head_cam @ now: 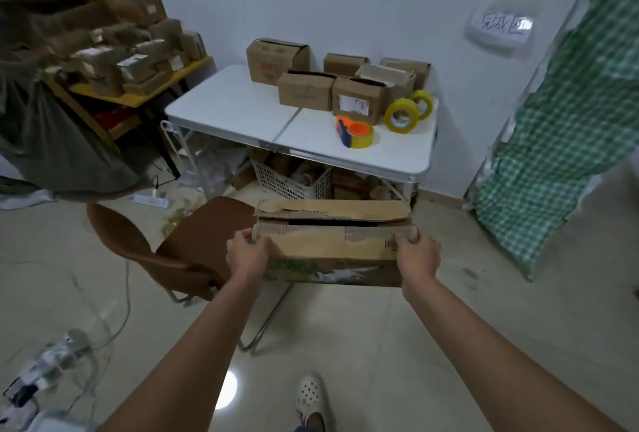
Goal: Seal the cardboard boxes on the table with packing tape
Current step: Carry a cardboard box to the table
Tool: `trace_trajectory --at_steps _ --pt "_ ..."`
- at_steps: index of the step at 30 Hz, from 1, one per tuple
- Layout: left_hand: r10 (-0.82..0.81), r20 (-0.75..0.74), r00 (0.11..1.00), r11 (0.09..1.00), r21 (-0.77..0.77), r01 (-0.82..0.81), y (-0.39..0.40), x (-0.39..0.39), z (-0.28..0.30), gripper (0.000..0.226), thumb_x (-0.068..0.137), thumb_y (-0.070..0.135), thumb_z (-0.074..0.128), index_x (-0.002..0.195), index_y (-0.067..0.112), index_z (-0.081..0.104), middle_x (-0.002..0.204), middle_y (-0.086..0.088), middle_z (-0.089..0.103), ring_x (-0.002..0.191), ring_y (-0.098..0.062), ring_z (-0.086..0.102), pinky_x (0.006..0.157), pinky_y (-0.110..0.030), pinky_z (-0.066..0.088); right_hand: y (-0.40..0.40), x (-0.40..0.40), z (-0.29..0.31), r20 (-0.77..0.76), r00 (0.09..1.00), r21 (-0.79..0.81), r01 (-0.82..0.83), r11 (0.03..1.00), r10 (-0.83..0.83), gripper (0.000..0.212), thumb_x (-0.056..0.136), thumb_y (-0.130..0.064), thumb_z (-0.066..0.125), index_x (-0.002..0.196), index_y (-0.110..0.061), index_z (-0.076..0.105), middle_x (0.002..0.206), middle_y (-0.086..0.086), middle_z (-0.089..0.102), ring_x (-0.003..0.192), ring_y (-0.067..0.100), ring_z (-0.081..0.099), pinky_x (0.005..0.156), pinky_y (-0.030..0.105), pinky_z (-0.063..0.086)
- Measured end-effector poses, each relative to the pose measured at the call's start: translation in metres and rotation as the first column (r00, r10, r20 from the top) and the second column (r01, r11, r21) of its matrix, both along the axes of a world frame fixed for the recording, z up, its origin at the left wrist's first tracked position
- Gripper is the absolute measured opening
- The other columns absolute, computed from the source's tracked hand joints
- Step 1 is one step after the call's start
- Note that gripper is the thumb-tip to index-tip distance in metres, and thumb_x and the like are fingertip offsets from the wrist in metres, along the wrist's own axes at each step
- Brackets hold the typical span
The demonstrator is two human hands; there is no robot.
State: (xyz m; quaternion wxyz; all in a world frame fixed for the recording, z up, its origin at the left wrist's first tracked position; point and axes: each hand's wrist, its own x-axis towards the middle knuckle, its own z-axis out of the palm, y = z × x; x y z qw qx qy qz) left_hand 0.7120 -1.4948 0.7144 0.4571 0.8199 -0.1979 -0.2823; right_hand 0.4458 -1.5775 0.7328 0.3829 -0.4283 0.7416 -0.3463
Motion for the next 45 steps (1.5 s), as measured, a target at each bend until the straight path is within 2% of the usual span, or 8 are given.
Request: trace_trajectory --at_steps 8,13,16,24,30,36,41,45 --pt "-0.046 -0.010 0.999 0.999 -0.021 0.046 -0.115 0.095 0.003 0.015 0.092 0.028 0.062 0.105 0.026 0.054 0.116 -0.001 0.042 0.113 -0.030 0.051 0.094 -0.051 0.052 -0.104 0.093 0.005 0.001 1.000 -0.044 0.025 0.999 -0.025 0.040 0.095 -0.028 0.058 0.133 -0.019 0.057 0.133 0.012 0.047 0.121 0.036 0.048 0.103 0.050 0.042" --pt "-0.030 -0.041 0.999 0.999 -0.024 0.029 -0.159 0.151 -0.008 0.014 0.085 0.038 0.064 0.095 0.033 0.056 0.119 -0.002 0.051 0.113 -0.032 0.054 0.089 -0.053 0.055 -0.161 0.144 -0.009 0.020 1.000 -0.056 -0.017 0.998 0.018 0.032 0.088 -0.034 0.057 0.119 -0.028 0.063 0.124 0.009 0.057 0.111 0.034 0.054 0.094 0.051 0.049" --pt "0.018 -0.044 0.999 1.000 -0.025 -0.019 -0.186 0.182 -0.012 0.010 0.085 0.038 0.063 0.090 0.038 0.055 0.120 -0.002 0.056 0.112 -0.029 0.056 0.091 -0.051 0.054 -0.194 0.176 -0.011 0.044 0.998 -0.038 -0.044 0.998 0.046 0.031 0.089 -0.034 0.056 0.119 -0.026 0.063 0.125 0.009 0.054 0.112 0.034 0.052 0.094 0.051 0.049" --pt "0.094 -0.025 0.995 0.995 -0.018 -0.094 -0.291 0.232 -0.013 0.020 0.097 0.024 0.060 0.116 0.019 0.054 0.118 -0.007 0.057 0.106 -0.026 0.057 0.091 -0.047 0.054 -0.314 0.237 -0.027 0.059 0.989 -0.003 -0.135 0.991 0.135 0.031 0.095 -0.025 0.057 0.125 -0.018 0.060 0.124 0.011 0.049 0.113 0.032 0.052 0.096 0.047 0.049" --pt "0.087 0.056 0.995 0.994 0.062 -0.090 -0.388 0.261 -0.007 0.034 0.098 0.019 0.060 0.128 0.007 0.055 0.123 -0.011 0.055 0.103 -0.022 0.051 0.084 -0.037 0.046 -0.407 0.263 -0.040 0.013 0.971 0.035 -0.241 0.970 0.240 0.034 0.093 -0.029 0.058 0.126 -0.022 0.059 0.127 0.008 0.052 0.114 0.033 0.051 0.098 0.046 0.046" --pt "0.094 0.045 0.995 0.993 0.066 -0.097 -0.451 0.290 0.001 0.038 0.096 0.026 0.062 0.131 0.013 0.055 0.127 -0.008 0.055 0.113 -0.028 0.055 0.095 -0.048 0.052 -0.459 0.286 -0.058 0.082 0.967 0.060 -0.245 0.968 0.240 0.033 0.092 -0.031 0.058 0.125 -0.029 0.057 0.124 0.006 0.056 0.110 0.031 0.055 0.094 0.053 0.050" --pt "0.089 0.074 0.993 0.993 0.075 -0.094 -0.494 0.307 0.008 0.036 0.093 0.026 0.064 0.127 0.015 0.057 0.123 -0.008 0.057 0.113 -0.030 0.055 0.093 -0.051 0.053 -0.487 0.299 -0.051 0.127 0.967 0.061 -0.231 0.971 0.222 0.035 0.092 -0.030 0.057 0.127 -0.026 0.057 0.123 0.007 0.054 0.111 0.032 0.055 0.095 0.053 0.050" --pt "0.047 0.088 0.995 0.993 0.108 -0.057 -0.528 0.316 0.006 0.037 0.091 0.032 0.061 0.126 0.021 0.056 0.122 -0.005 0.051 0.111 -0.033 0.052 0.085 -0.057 0.056 -0.517 0.306 -0.060 0.098 0.971 0.043 -0.222 0.974 0.217 0.043 0.089 -0.033 0.056 0.131 -0.023 0.052 0.132 0.007 0.048 0.117 0.033 0.053 0.096 0.054 0.049"
